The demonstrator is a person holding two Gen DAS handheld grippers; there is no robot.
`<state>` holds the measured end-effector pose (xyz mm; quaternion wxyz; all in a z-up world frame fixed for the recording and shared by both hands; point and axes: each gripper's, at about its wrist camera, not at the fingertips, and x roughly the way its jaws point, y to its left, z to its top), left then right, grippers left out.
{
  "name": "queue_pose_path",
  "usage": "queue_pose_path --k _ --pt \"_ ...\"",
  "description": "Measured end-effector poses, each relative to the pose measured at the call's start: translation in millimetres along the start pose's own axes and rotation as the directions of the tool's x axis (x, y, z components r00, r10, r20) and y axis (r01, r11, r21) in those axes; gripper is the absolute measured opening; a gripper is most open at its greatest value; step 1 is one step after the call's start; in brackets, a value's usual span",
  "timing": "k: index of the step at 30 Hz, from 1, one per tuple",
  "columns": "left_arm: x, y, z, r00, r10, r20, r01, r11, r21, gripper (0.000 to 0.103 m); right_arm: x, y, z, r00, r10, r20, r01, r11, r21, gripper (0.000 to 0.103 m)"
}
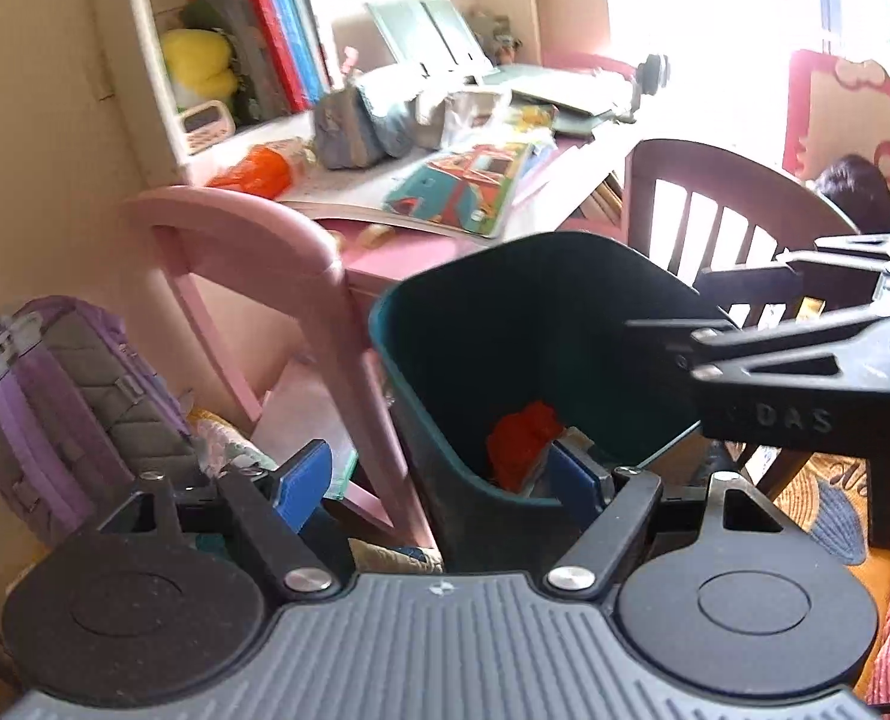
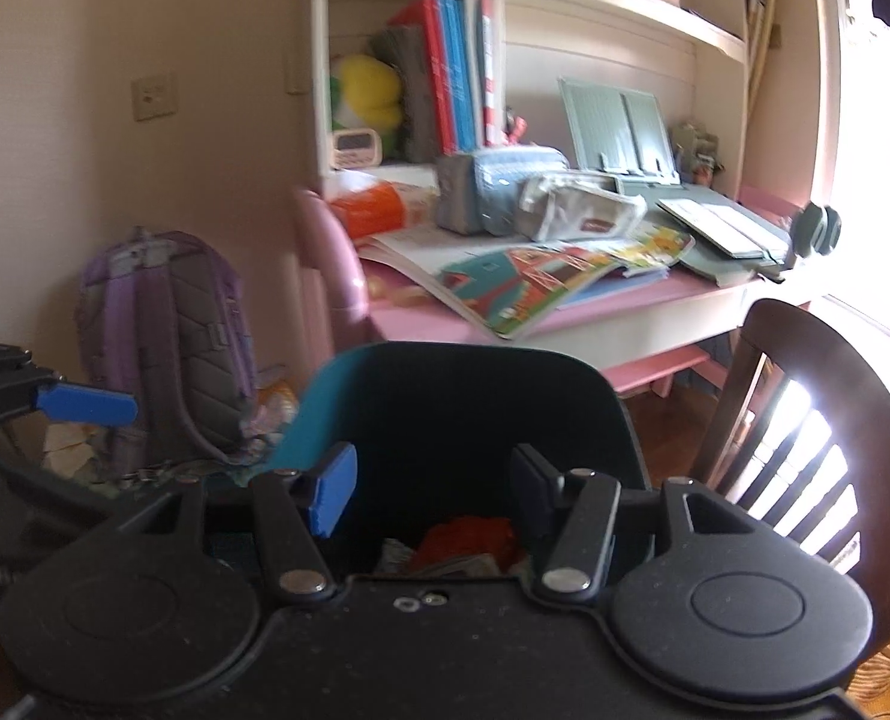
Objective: Collect trash
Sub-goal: 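Move both tools back down toward the trash under the bench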
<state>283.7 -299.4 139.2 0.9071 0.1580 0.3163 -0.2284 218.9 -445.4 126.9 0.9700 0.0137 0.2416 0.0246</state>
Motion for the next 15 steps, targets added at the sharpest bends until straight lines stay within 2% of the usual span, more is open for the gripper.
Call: queue_pose_path --k 8,15 --pt "-49 48 -37 0.999 0.020 0.032 -0.018 0.998 -0.067 0.082 -23 55 -12 0.994 0.107 0.017 -0.106 0.992 -0.064 0.057" --pt "-81 102 -85 0.997 0.064 0.033 -0.059 0.989 -0.136 0.082 -27 118 -31 0.977 0.214 -0.015 -0.214 0.968 -0.132 0.058"
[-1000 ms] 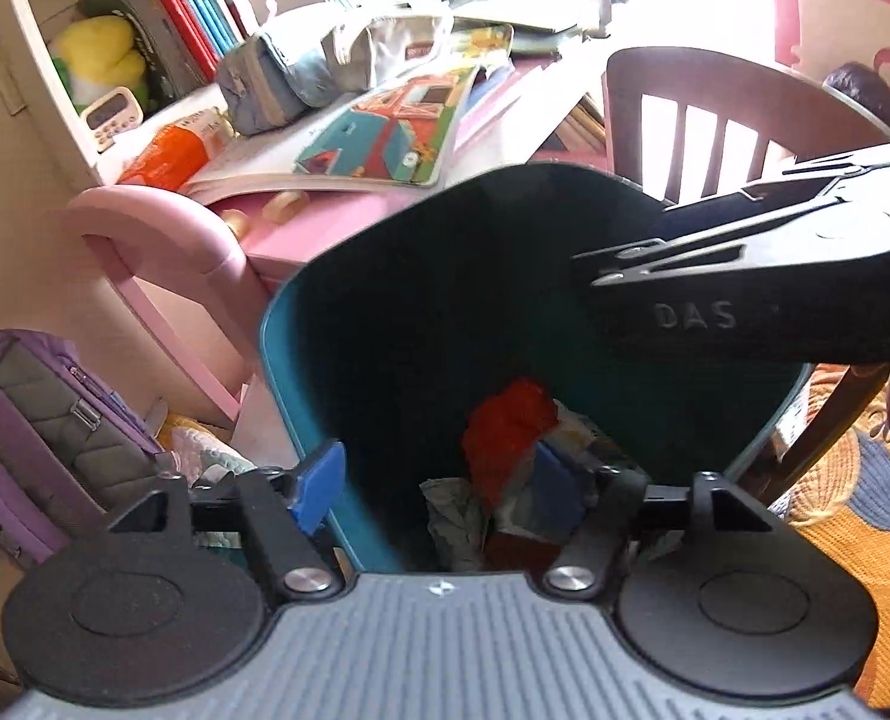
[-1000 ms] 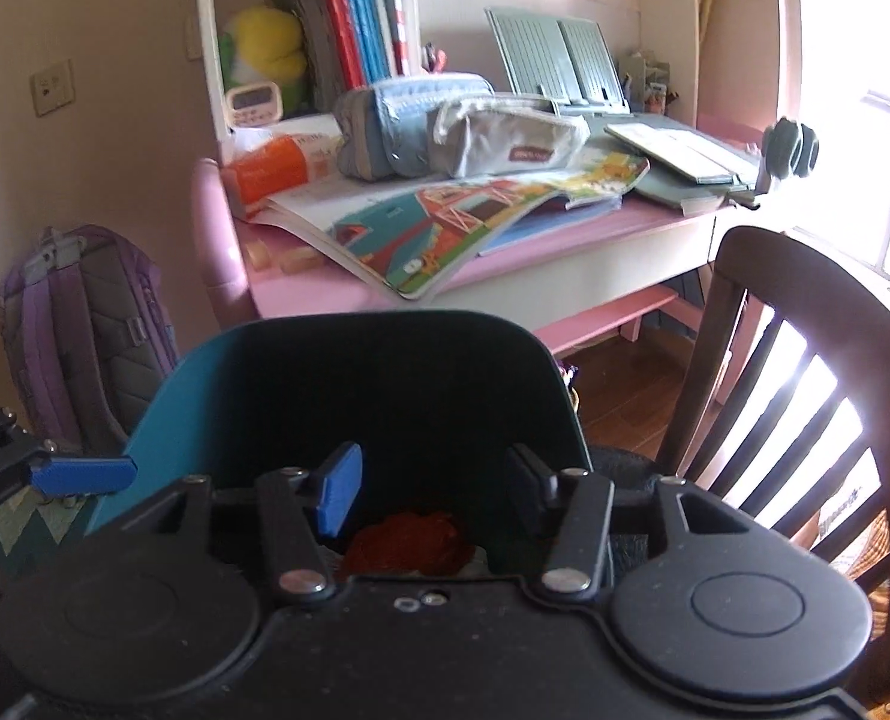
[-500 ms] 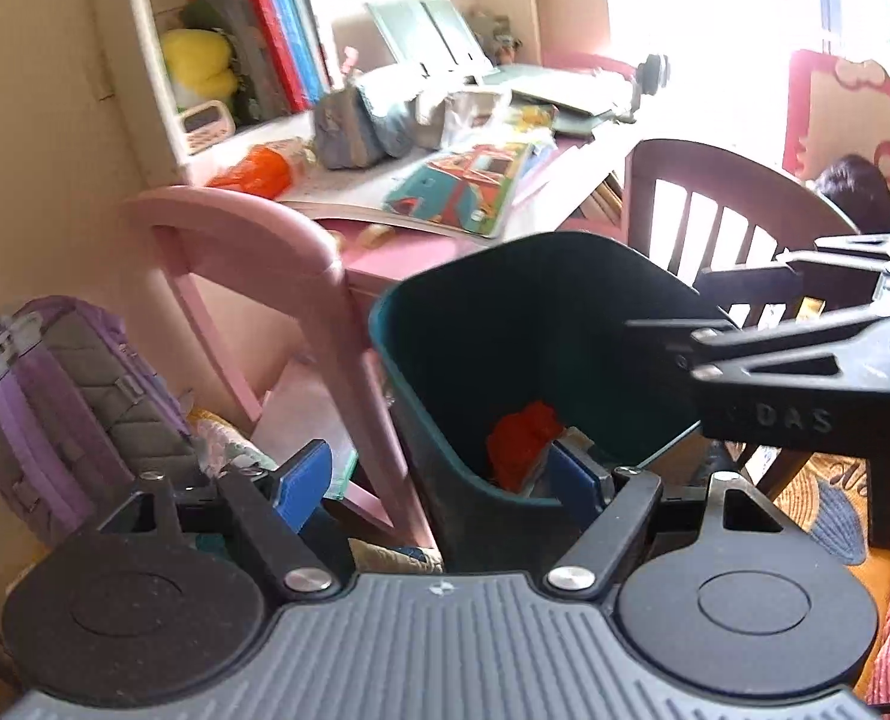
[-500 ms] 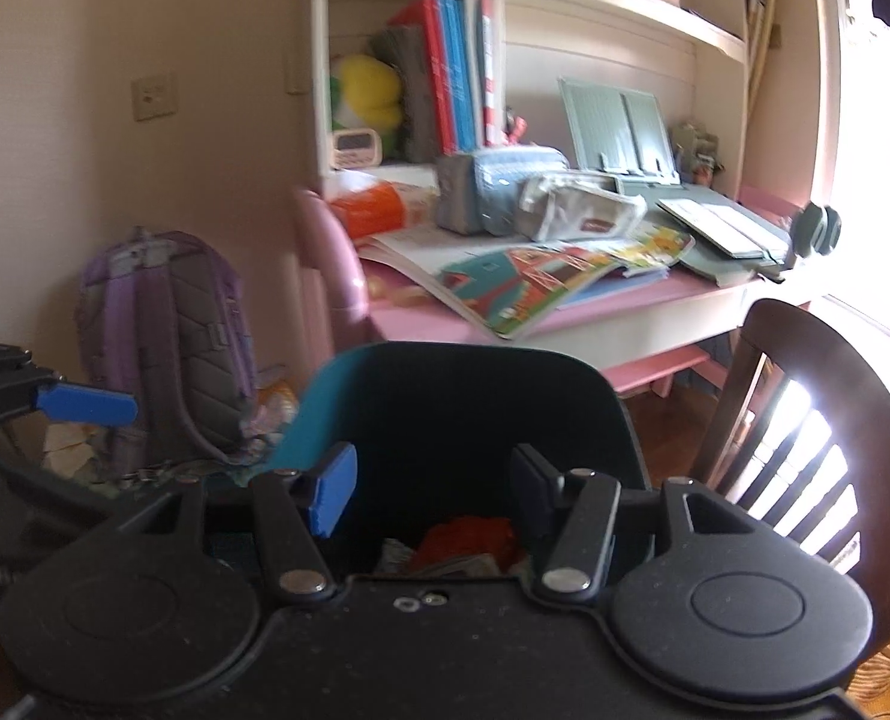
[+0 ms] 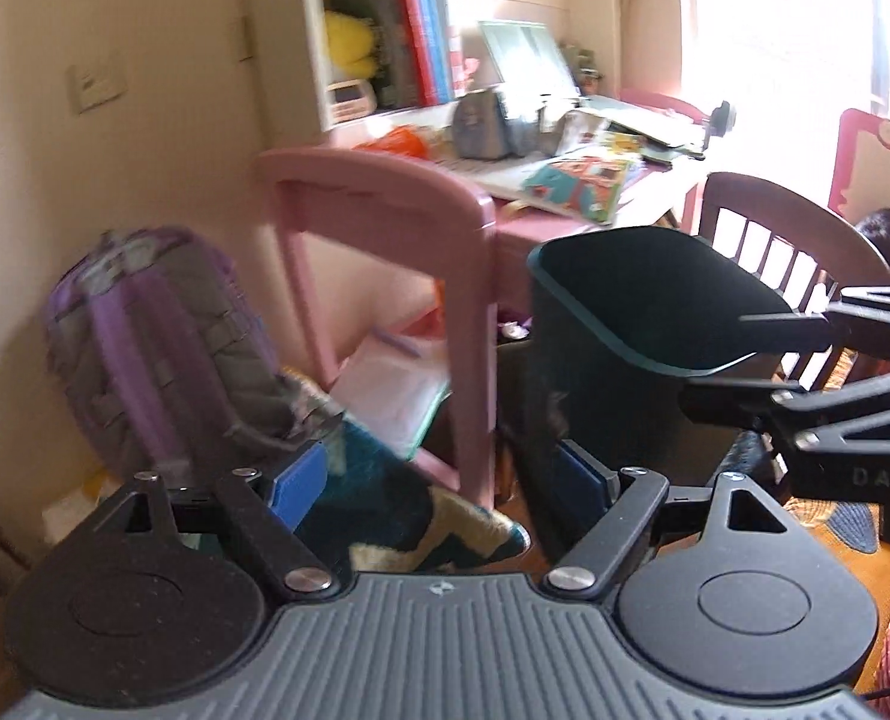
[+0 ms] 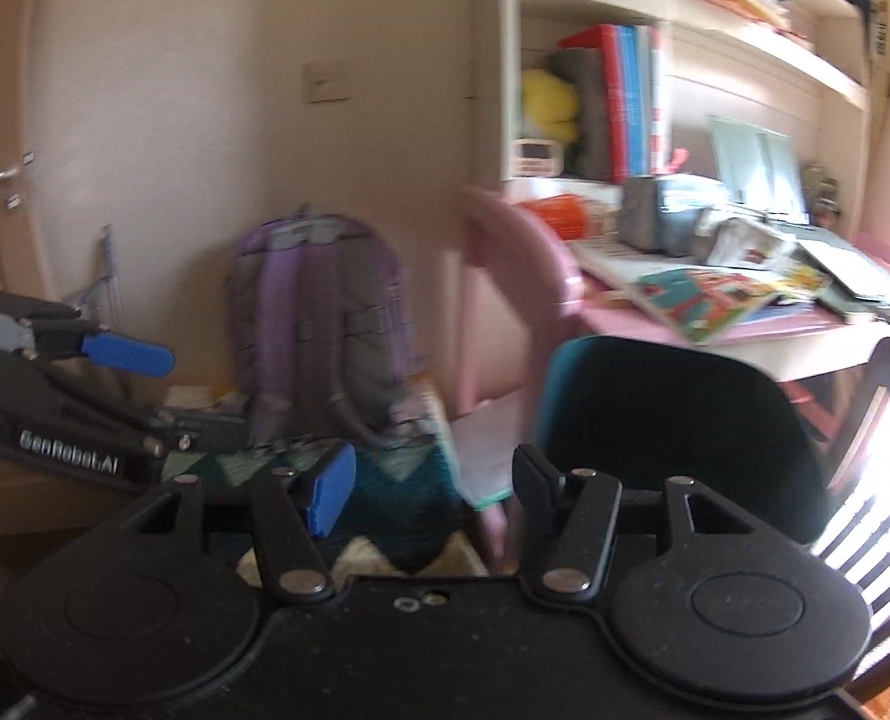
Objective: Collect trash
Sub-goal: 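Move both tools back down toward the trash under the bench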
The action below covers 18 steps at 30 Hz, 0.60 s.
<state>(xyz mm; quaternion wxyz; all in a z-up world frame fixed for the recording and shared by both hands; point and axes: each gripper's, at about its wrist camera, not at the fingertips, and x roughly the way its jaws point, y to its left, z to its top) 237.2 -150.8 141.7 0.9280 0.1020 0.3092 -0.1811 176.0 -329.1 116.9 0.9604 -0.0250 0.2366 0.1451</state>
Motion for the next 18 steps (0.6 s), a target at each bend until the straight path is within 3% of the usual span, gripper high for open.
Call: queue_pose_path --k 5,9,14,18 --pt "-20 56 -41 1.000 0.028 0.011 -0.026 0.994 -0.107 0.082 26 47 -11 0.997 0.068 -0.046 -0.071 0.995 -0.068 0.058" --pt "-29 92 -78 0.997 0.070 0.020 -0.067 0.990 -0.127 0.083 59 84 -26 0.988 0.111 -0.104 -0.121 0.988 -0.093 0.058" --pt "-26 137 -124 0.994 0.111 0.014 -0.108 0.982 -0.154 0.096 106 128 -60 0.966 0.165 -0.198 -0.187 0.978 -0.093 0.058" --pt "-10 172 -163 0.990 0.137 0.015 -0.132 0.975 -0.179 0.097 154 155 -100 0.945 0.168 -0.281 -0.201 0.975 -0.094 0.058"
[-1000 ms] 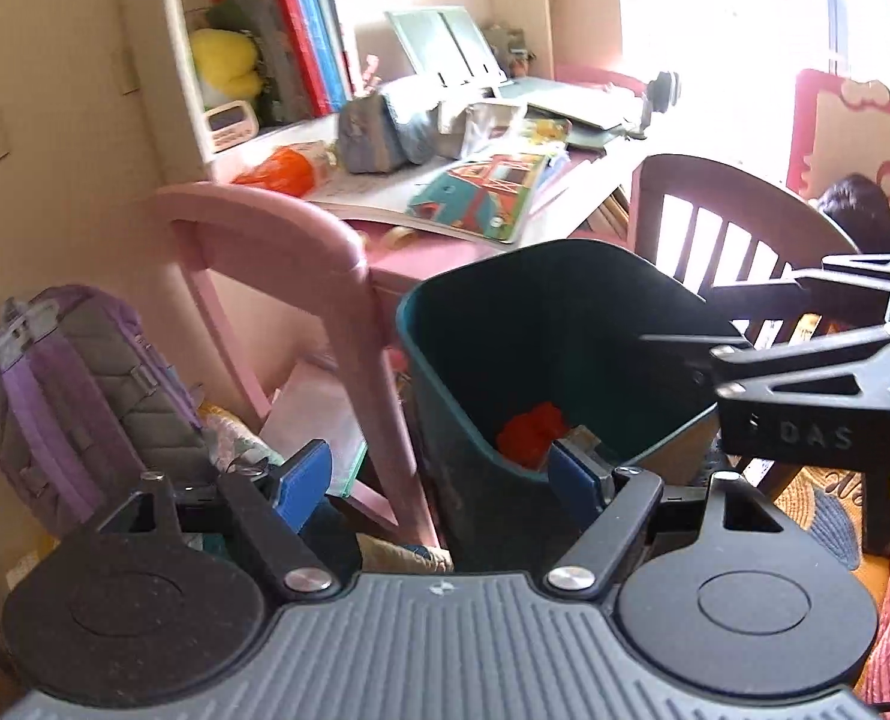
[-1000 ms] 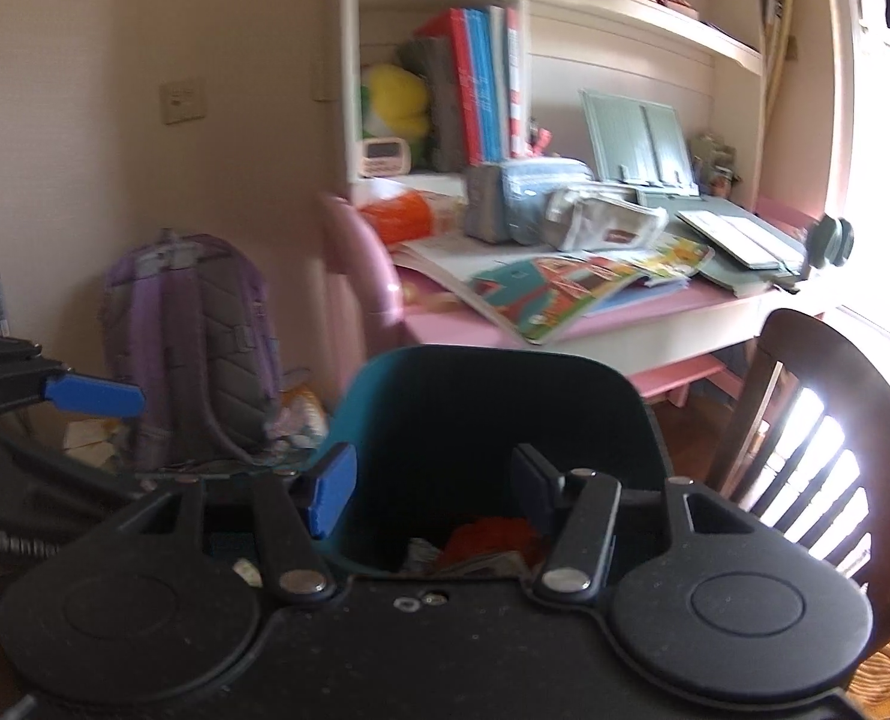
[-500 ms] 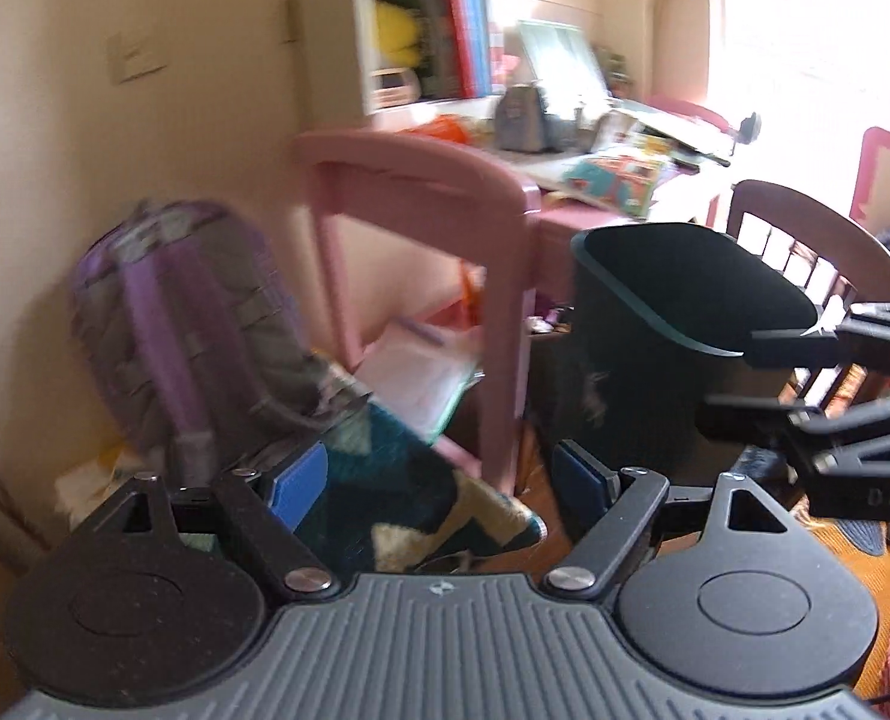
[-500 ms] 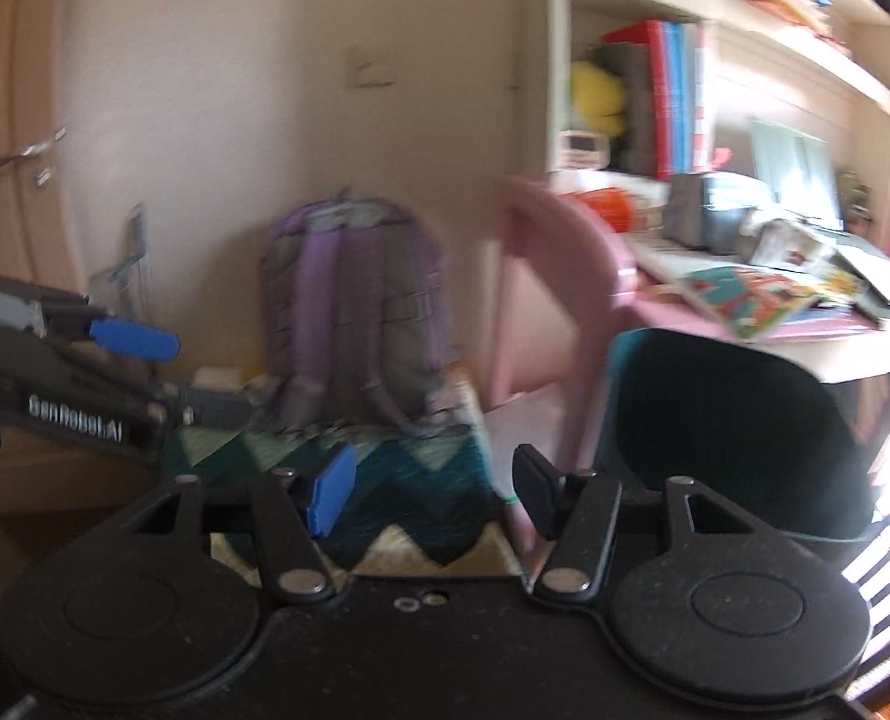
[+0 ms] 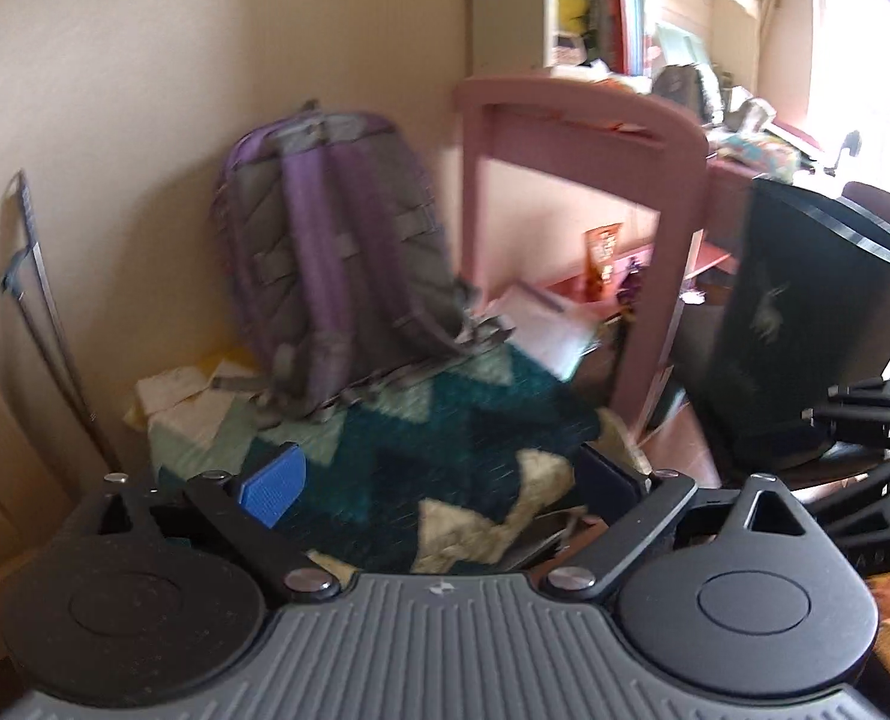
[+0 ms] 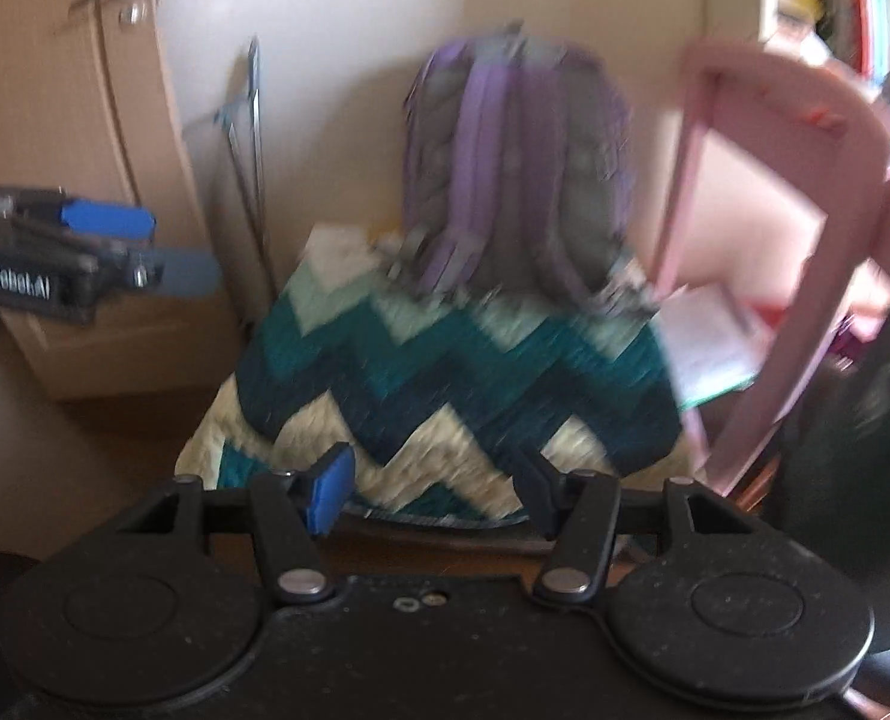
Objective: Collect trash
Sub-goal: 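Move both tools back down toward the trash under the bench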
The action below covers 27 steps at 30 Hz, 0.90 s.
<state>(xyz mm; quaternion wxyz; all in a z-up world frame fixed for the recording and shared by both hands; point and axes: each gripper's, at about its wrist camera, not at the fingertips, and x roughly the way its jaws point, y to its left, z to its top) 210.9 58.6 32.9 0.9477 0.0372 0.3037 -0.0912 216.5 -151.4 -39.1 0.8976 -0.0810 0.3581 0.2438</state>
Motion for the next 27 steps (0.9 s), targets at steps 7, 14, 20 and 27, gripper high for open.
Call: queue_pose_path --k 7,14,20,27 --pt "62 66 -77 0.998 0.004 -0.066 -0.007 0.999 -0.051 0.097 102 29 -56 0.987 0.022 -0.159 -0.023 1.000 -0.005 0.058" --pt "132 102 -163 0.976 0.005 -0.219 -0.009 1.000 -0.016 0.097 194 49 -121 0.939 0.009 -0.344 -0.016 1.000 -0.018 0.058" --pt "186 110 -233 0.928 0.000 -0.373 0.017 0.999 0.043 0.097 255 69 -181 0.878 0.001 -0.479 -0.074 0.988 -0.134 0.058" --pt "251 116 -312 0.841 -0.026 -0.541 0.062 0.997 0.049 0.097 321 87 -255 0.741 0.008 -0.671 -0.206 0.954 -0.216 0.058"
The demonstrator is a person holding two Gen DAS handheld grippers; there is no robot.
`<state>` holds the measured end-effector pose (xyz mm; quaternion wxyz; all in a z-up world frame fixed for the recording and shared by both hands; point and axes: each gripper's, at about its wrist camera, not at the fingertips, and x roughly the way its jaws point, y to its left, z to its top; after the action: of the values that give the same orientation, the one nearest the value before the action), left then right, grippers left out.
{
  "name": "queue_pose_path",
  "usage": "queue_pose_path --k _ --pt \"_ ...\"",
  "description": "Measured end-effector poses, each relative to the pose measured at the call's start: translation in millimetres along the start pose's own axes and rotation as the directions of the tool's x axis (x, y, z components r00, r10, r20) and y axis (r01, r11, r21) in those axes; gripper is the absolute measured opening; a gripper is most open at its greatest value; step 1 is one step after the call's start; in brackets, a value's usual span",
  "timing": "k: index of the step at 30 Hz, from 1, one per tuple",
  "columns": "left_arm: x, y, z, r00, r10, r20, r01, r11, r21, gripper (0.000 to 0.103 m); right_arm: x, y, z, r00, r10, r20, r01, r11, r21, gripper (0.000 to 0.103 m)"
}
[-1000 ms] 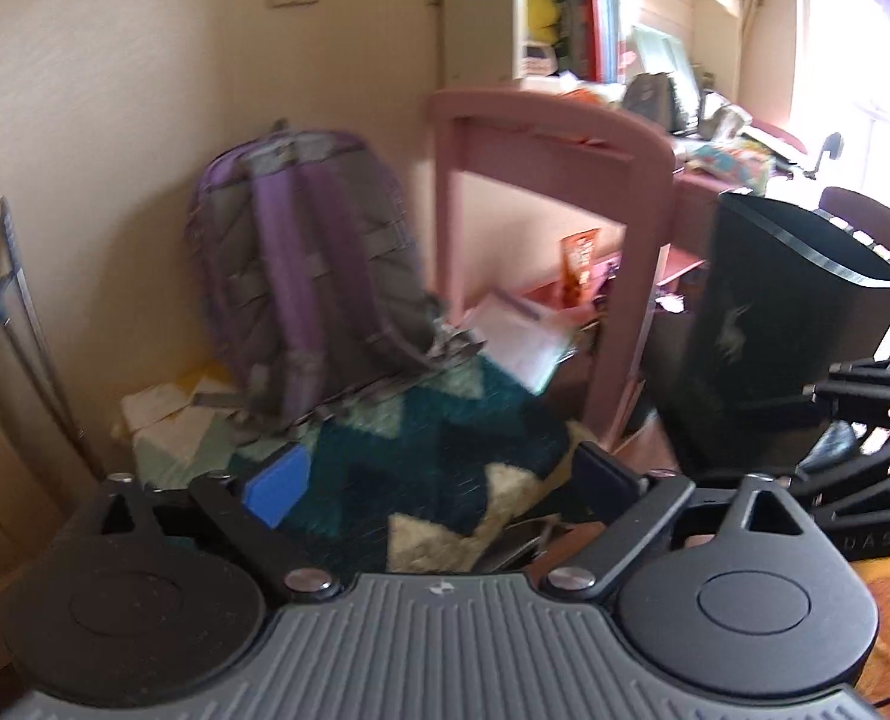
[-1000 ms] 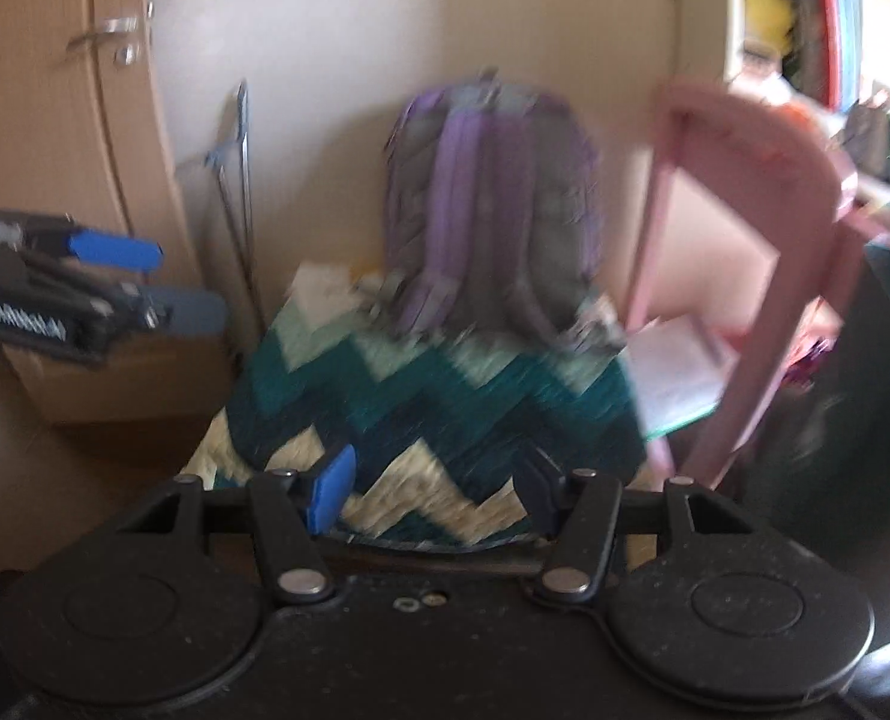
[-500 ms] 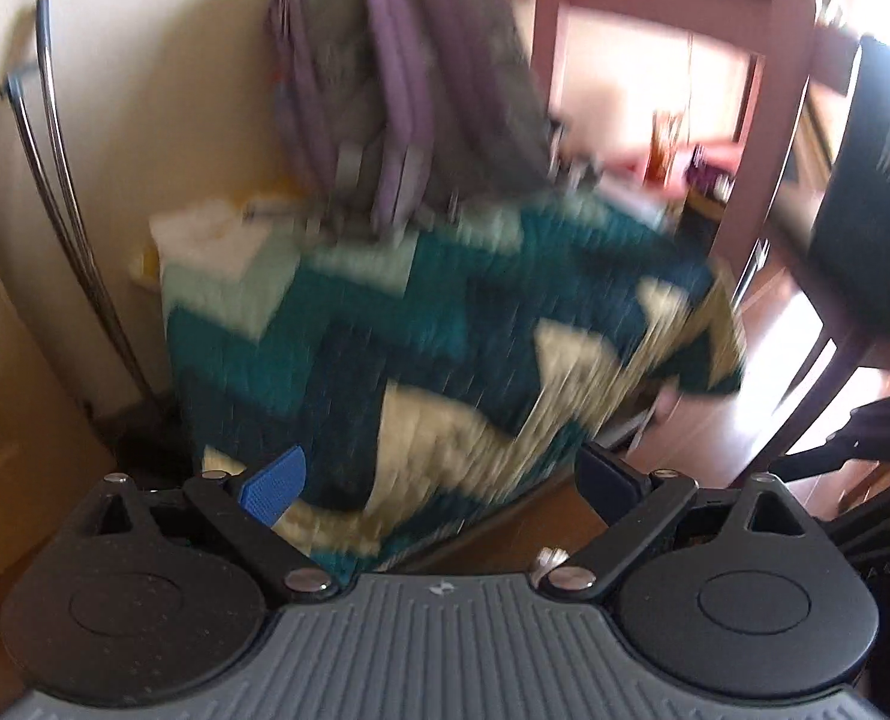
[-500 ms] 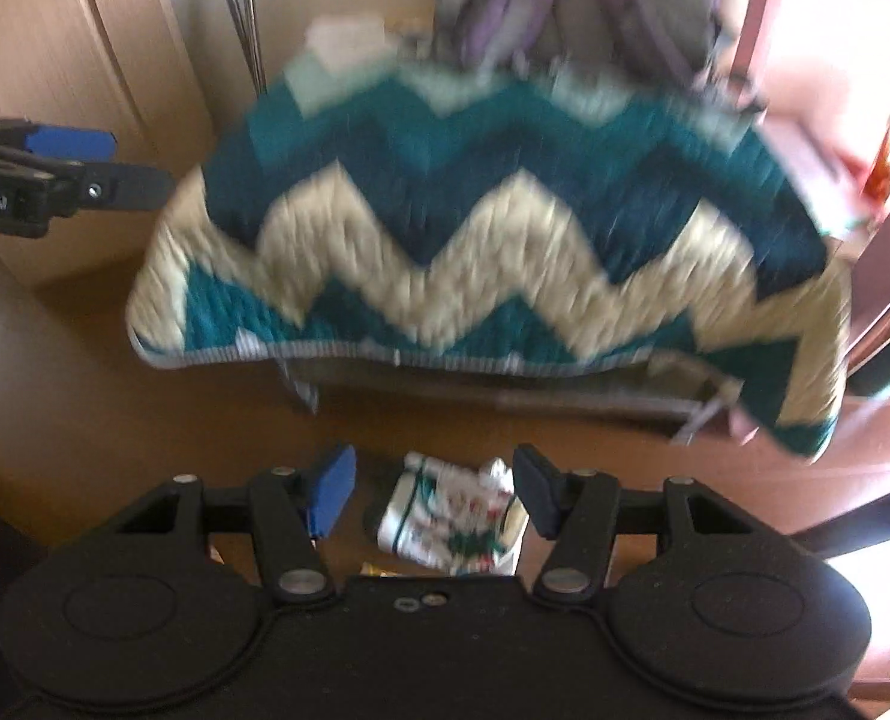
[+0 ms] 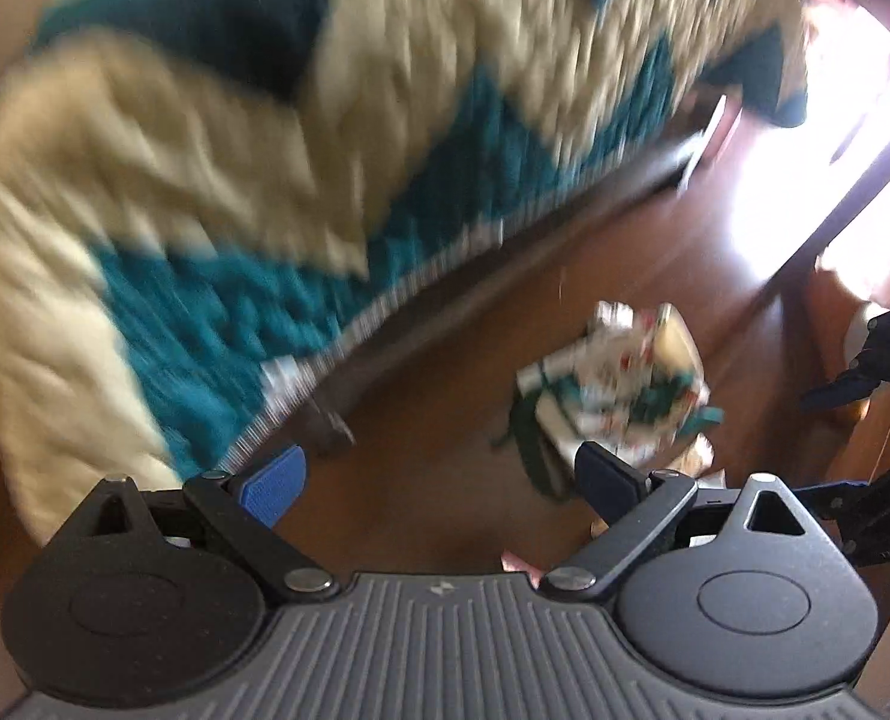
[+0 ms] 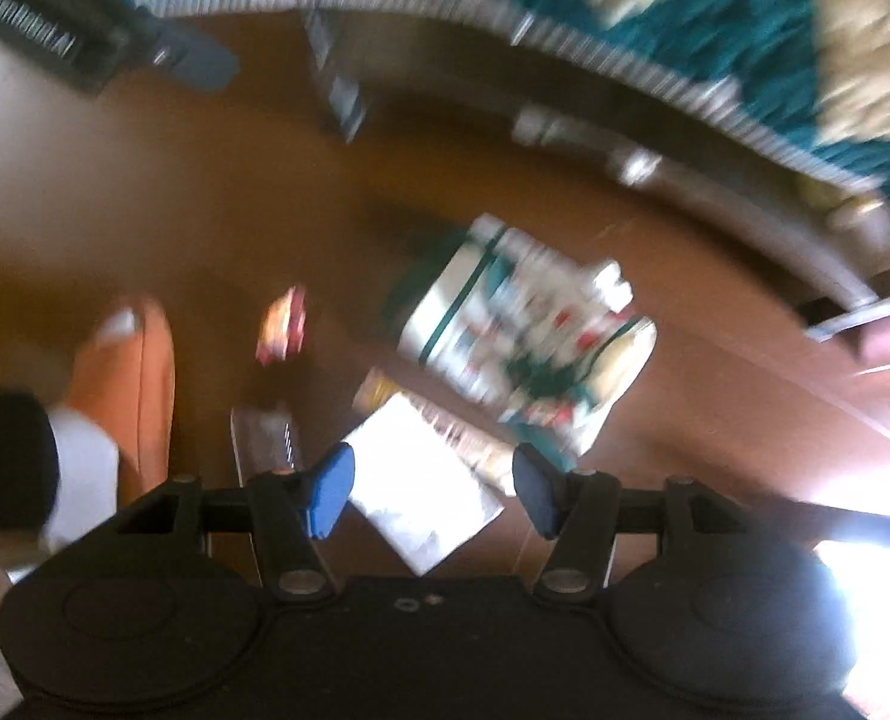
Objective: Collect trash
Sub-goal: 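Move both tools back down toward the trash under the bench, then grasp the orange snack wrapper with the left tool while the right tool grasps the white tissue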
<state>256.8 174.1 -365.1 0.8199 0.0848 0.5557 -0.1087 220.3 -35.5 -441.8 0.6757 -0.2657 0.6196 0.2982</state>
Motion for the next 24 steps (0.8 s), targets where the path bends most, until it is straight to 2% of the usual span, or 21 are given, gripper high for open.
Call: queue_pose_path --k 3,4,7,10,13,19,21,24 --pt "43 3 -15 0.996 0.011 -0.090 -0.013 1.000 -0.025 0.097 38 10 -4 0.996 0.011 -0.094 -0.017 0.998 -0.066 0.058" --pt "58 6 -21 0.992 -0.005 -0.128 -0.002 0.999 -0.054 0.097 48 14 -5 0.994 0.012 -0.113 -0.022 0.995 -0.094 0.058" --pt "95 11 -41 0.975 -0.069 -0.212 0.040 0.989 -0.139 0.097 74 23 -9 0.991 0.008 -0.137 -0.031 0.986 -0.166 0.058" --pt "124 8 -59 0.957 -0.102 -0.271 0.061 0.986 -0.158 0.097 97 27 -11 0.989 0.006 -0.148 -0.040 0.973 -0.226 0.058" --pt "149 9 -72 0.940 -0.135 -0.313 0.073 0.977 -0.200 0.097 119 31 -12 0.982 0.024 -0.186 -0.073 0.962 -0.262 0.058" --pt "188 9 -87 0.910 -0.194 -0.366 0.094 0.957 -0.274 0.097 153 32 -9 0.979 0.008 -0.205 -0.065 0.960 -0.273 0.057" --pt "197 3 -89 0.905 -0.198 -0.375 0.099 0.959 -0.267 0.097 160 35 -10 0.978 0.012 -0.210 -0.074 0.955 -0.289 0.057" --pt "207 -3 -91 0.902 -0.218 -0.372 0.122 0.957 -0.264 0.097 166 40 -11 0.983 -0.016 -0.181 -0.040 0.952 -0.304 0.057"
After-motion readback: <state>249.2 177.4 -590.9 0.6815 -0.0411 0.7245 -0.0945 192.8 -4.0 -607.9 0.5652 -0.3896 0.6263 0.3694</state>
